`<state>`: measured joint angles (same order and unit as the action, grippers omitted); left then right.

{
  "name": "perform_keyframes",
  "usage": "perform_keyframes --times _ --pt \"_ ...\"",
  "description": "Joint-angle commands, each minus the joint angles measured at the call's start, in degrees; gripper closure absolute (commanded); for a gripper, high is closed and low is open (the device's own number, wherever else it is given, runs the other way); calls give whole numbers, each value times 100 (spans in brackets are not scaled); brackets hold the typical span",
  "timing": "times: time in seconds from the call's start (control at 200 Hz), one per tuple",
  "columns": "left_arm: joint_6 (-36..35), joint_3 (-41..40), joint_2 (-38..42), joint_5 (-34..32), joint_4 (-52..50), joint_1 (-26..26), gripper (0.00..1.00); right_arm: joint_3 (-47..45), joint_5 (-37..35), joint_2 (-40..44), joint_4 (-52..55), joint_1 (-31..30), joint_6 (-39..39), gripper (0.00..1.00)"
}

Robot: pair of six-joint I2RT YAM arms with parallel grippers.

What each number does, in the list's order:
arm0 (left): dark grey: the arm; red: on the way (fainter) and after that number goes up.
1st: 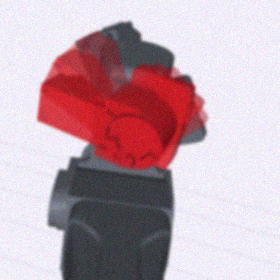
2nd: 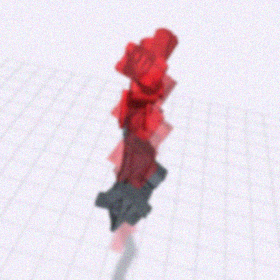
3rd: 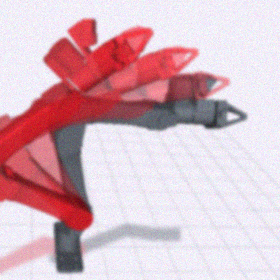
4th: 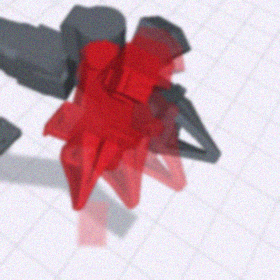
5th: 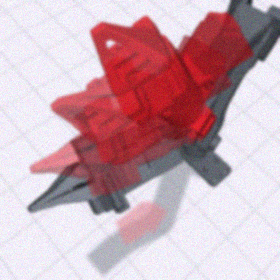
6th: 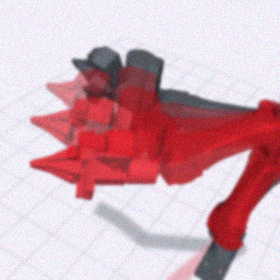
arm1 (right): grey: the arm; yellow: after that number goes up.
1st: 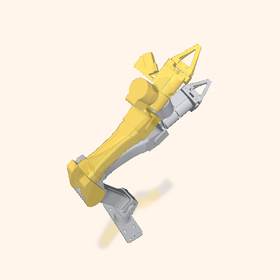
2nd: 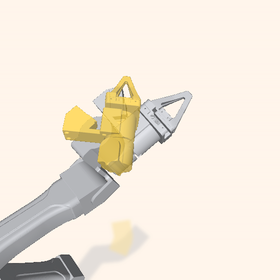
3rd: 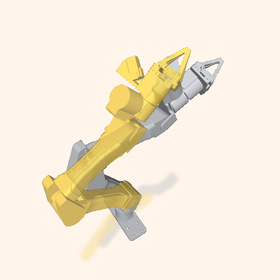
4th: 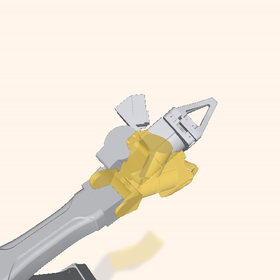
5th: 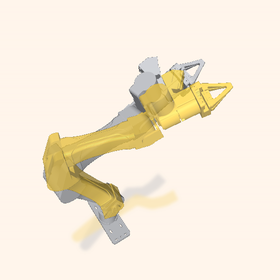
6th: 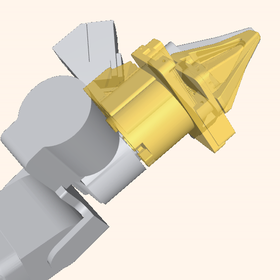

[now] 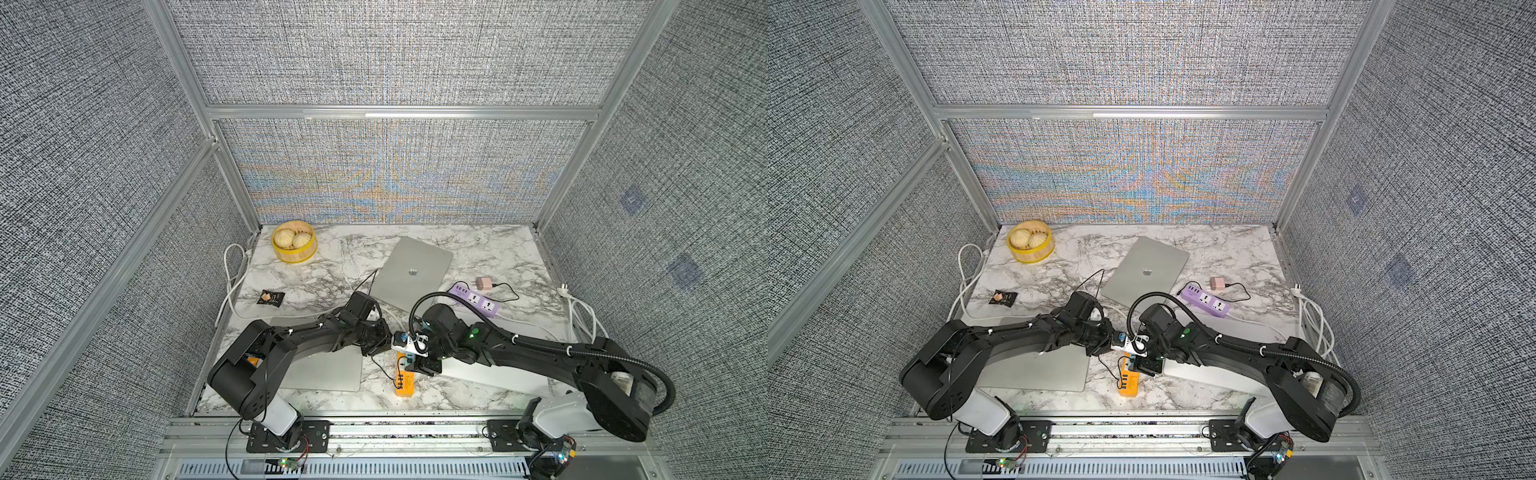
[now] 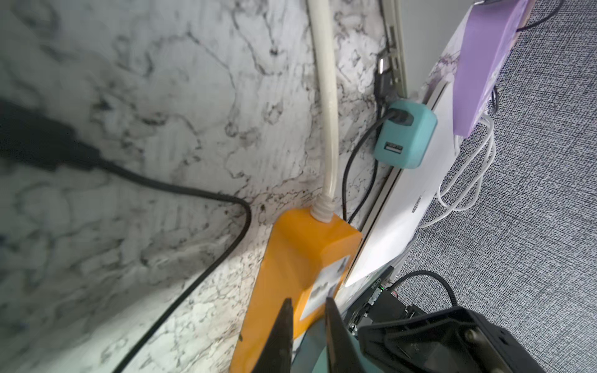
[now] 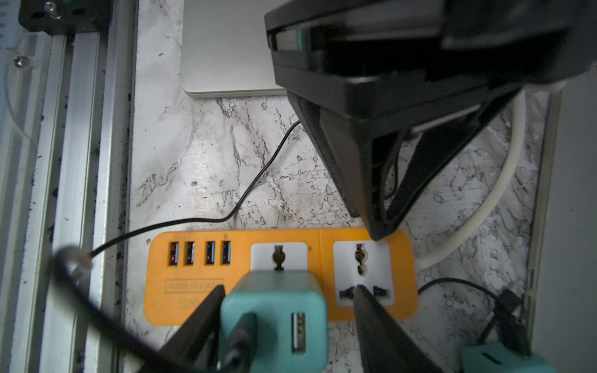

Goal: Unplug the laptop charger
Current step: Remove the plug from the socket.

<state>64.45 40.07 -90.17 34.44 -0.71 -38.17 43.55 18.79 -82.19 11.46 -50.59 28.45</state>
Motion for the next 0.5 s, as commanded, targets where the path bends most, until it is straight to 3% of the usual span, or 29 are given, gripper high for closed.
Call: perform_keyframes --times 0.0,0.49 --pt "-245 73 -4 -109 -321 -6 79 46 20 -19 113 -2 3 36" --pt "-288 70 -337 -132 -233 -165 79 109 46 -26 214 -3 47 40"
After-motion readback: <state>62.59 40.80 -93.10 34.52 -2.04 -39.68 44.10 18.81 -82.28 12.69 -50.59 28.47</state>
